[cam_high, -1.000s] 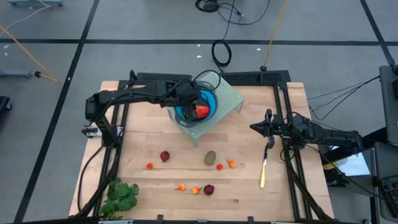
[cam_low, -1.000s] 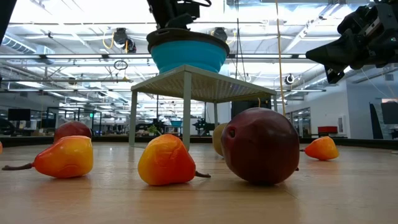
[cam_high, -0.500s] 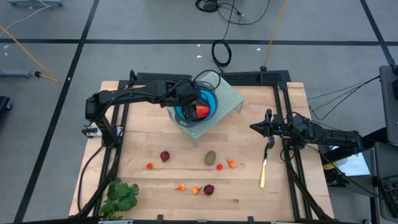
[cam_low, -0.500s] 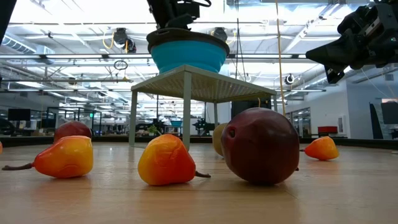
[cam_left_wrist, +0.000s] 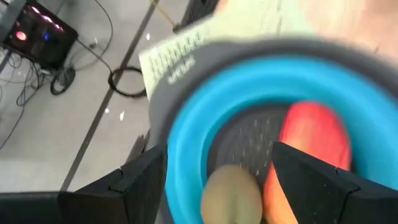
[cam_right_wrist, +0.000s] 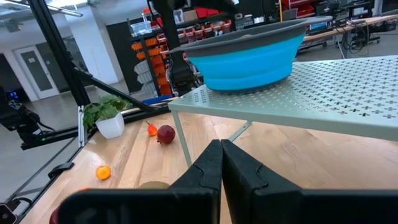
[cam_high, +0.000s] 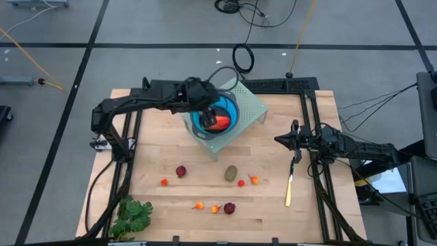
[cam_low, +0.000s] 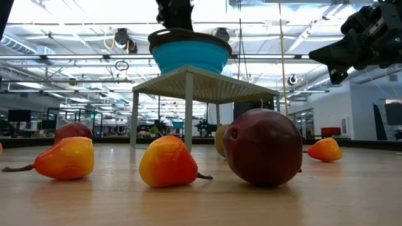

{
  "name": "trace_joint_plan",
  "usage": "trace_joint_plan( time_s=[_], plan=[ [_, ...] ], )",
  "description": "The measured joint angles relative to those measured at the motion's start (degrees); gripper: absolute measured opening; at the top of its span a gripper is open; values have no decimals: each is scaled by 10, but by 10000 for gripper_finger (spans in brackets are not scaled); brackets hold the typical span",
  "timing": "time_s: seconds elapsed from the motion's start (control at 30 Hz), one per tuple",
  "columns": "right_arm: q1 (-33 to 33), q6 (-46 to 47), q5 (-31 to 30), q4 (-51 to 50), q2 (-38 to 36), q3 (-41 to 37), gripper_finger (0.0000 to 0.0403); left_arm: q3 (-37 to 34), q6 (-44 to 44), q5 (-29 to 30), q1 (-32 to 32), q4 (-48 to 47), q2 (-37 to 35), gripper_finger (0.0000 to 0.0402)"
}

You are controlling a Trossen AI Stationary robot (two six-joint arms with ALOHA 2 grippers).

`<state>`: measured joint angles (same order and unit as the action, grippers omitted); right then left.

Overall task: Pick & Place Fruit
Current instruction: Put the brown kiwi into the blue strainer bowl on the shelf

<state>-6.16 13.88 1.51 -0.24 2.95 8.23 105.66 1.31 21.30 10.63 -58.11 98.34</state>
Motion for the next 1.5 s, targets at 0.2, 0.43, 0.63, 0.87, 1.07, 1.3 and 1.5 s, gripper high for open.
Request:
trace_joint_plan(
  time_s=[0.2,0.43,0.63,0.87,1.07,1.3,1.5],
  plan=[
    [0,11,0,5,0,0,0,50,-4,11,-15,-27,-3,285],
    [0,25,0,19,0,0,0,56,-9,13,-25,-79,-10,285],
    [0,20,0,22,0,0,0,56,-34,13,-37,-107,-12,285],
    [0,25,0,22,0,0,0,55,-19,-21,-41,-124,-18,285],
    [0,45,0,22,0,0,0,55,-43,-58,-42,-158,-33,285],
    [0,36,0,24,5,0,0,55,-60,-81,-45,-147,-99,285],
    [0,33,0,34,15,0,0,34,-89,-80,-52,-133,-153,285]
  ],
)
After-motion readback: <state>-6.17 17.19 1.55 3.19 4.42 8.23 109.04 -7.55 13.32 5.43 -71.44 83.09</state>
